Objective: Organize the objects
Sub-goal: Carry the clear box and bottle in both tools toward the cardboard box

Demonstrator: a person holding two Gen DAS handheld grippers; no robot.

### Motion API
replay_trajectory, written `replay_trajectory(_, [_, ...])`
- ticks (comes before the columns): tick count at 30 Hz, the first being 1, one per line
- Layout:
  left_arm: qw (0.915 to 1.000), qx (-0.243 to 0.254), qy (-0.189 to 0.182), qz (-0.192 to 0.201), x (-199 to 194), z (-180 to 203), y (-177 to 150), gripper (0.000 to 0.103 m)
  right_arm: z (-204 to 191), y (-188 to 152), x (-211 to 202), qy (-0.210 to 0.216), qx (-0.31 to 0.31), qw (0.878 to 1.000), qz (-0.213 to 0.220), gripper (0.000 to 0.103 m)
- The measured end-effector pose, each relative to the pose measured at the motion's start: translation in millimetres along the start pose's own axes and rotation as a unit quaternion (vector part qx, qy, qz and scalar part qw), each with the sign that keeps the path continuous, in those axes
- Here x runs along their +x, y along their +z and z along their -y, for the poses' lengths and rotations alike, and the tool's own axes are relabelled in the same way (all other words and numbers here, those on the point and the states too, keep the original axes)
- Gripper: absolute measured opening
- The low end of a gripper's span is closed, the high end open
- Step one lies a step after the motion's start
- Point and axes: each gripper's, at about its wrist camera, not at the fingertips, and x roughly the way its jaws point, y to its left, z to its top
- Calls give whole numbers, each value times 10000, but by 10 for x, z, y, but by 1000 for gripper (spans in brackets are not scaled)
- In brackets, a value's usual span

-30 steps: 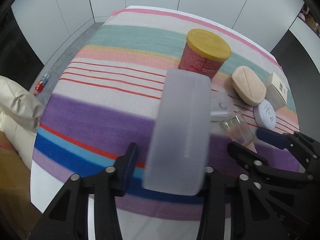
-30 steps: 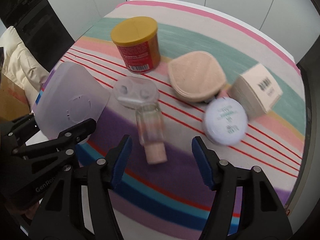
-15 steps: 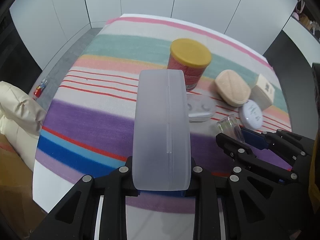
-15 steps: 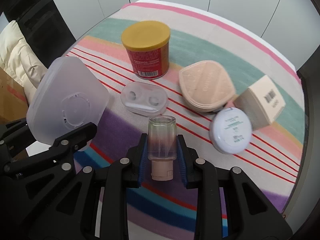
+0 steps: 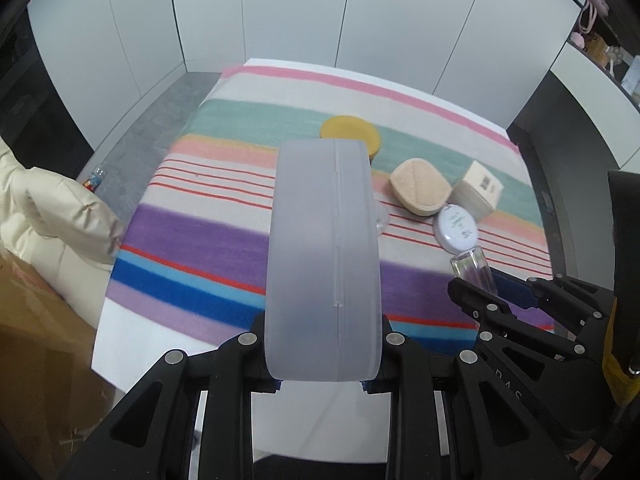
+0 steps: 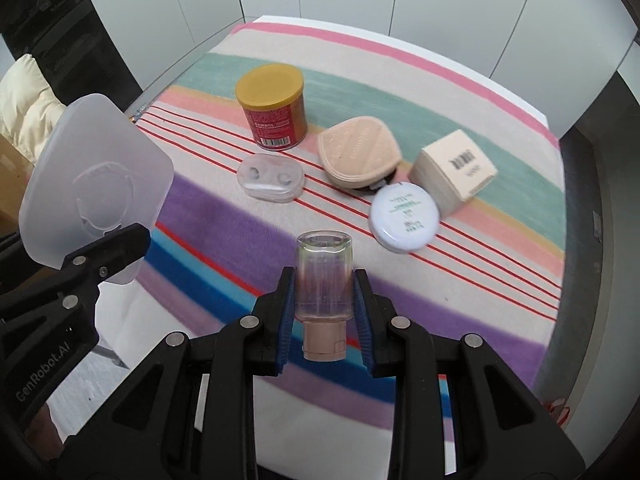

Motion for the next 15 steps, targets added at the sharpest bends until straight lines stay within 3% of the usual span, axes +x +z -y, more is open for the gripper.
replay_trajectory(15, [9992,3,-23,396,-806,163,-210,27,70,-345,-955,-215,174,9985,462,29])
